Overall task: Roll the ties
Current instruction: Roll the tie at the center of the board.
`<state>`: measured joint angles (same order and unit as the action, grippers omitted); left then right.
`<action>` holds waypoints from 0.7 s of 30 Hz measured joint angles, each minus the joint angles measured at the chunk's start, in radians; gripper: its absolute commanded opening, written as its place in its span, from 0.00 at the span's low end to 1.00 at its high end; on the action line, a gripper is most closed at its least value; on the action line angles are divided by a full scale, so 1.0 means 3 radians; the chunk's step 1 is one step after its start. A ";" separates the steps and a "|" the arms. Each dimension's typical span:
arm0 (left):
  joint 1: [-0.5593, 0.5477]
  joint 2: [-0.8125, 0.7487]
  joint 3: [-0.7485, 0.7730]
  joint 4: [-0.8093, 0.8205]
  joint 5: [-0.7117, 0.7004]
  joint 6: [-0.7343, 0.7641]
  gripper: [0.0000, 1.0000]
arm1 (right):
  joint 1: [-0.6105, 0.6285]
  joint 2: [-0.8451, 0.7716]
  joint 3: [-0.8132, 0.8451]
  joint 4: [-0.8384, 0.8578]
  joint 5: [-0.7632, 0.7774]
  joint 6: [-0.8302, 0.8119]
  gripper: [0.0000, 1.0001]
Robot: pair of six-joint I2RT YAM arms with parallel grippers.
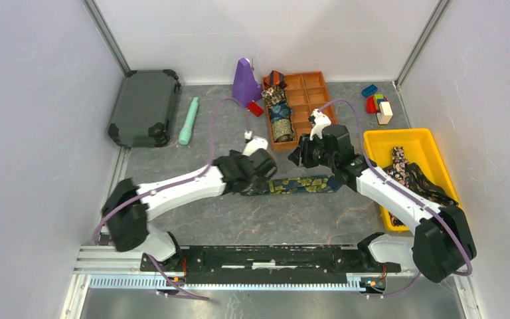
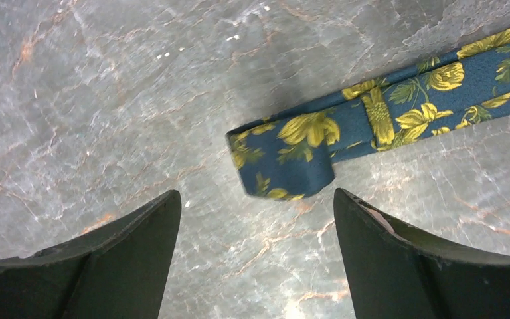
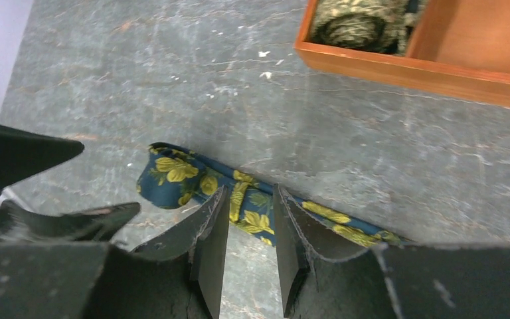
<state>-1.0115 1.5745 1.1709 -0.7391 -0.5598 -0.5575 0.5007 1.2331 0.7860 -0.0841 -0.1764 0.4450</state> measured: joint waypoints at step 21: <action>0.1350 -0.1900 -0.1823 0.1077 0.1356 -0.0008 0.80 | 0.0950 0.1278 0.0655 0.0470 -0.0735 0.0367 0.26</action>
<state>-0.6064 1.0046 0.6239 -0.4160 -0.1532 -0.5598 0.7856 1.6165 0.9825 0.0570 -0.3969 0.5552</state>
